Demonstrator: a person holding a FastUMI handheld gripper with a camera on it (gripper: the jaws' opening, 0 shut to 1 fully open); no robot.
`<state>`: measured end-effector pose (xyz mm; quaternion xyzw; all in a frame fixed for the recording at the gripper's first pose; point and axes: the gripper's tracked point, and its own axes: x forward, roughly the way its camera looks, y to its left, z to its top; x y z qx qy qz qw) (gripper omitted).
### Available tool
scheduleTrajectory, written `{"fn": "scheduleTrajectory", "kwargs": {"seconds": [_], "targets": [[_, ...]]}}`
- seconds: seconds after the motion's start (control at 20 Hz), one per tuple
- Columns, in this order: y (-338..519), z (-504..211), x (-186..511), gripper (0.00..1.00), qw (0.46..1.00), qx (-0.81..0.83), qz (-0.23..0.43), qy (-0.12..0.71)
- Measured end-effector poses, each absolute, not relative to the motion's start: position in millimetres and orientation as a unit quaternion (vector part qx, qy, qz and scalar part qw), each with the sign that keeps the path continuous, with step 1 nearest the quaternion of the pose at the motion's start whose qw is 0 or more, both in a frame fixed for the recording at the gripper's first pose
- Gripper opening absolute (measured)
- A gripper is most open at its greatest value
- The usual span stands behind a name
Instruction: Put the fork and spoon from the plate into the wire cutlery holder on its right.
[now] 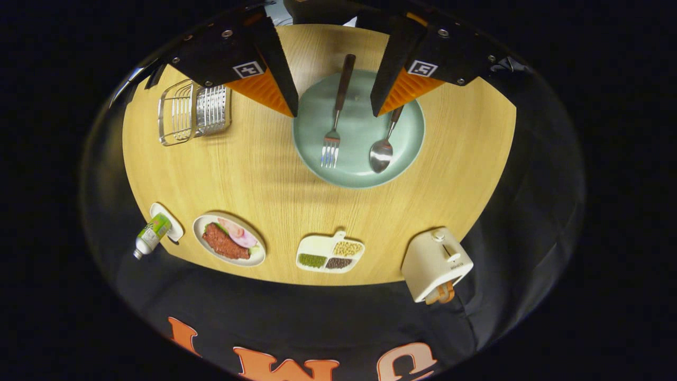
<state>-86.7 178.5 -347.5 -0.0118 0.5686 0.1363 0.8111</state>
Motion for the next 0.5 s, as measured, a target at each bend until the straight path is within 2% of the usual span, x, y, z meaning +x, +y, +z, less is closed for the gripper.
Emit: {"fn": "scheduleTrajectory", "kwargs": {"seconds": [0.15,0.45,0.5], "targets": [[182.7,-377.4,-98.9,0.77,0.777,-0.022,0.134,0.615],[190.3,-412.3,-104.4,0.56,0.734,-0.042,0.123,0.666],[190.6,-415.9,-102.3,0.49,0.731,-0.044,0.119,0.670]]}}
